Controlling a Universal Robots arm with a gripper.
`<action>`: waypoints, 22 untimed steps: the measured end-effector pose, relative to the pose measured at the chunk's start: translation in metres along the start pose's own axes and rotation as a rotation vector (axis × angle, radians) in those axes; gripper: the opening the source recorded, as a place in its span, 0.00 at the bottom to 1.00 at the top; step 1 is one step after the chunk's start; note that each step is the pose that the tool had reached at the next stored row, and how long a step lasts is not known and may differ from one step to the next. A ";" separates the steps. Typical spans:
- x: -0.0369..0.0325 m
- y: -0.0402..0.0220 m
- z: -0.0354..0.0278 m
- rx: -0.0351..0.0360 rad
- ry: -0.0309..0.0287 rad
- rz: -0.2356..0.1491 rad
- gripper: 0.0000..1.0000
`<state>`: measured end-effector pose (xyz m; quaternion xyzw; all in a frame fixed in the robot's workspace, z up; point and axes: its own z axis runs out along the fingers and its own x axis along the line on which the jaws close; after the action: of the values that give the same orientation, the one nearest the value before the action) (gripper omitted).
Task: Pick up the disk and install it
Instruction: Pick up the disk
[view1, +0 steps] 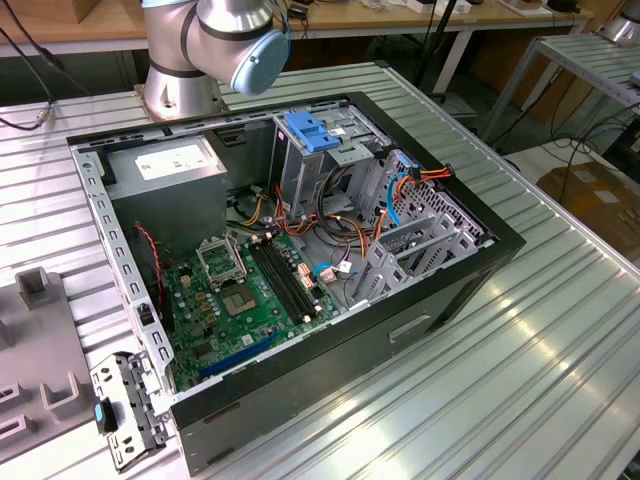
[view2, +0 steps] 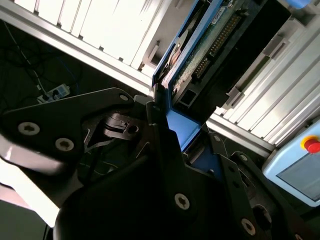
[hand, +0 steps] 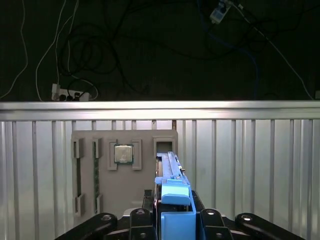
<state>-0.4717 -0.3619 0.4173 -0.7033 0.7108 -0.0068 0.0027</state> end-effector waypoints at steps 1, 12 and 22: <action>0.0000 0.0000 -0.0011 0.0001 0.0000 0.000 0.37; 0.0001 -0.0002 -0.0132 0.0000 0.0000 0.000 0.37; 0.0002 -0.0003 -0.0245 0.0001 -0.0001 0.000 0.37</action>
<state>-0.4717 -0.3619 0.4418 -0.7033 0.7109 -0.0068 0.0028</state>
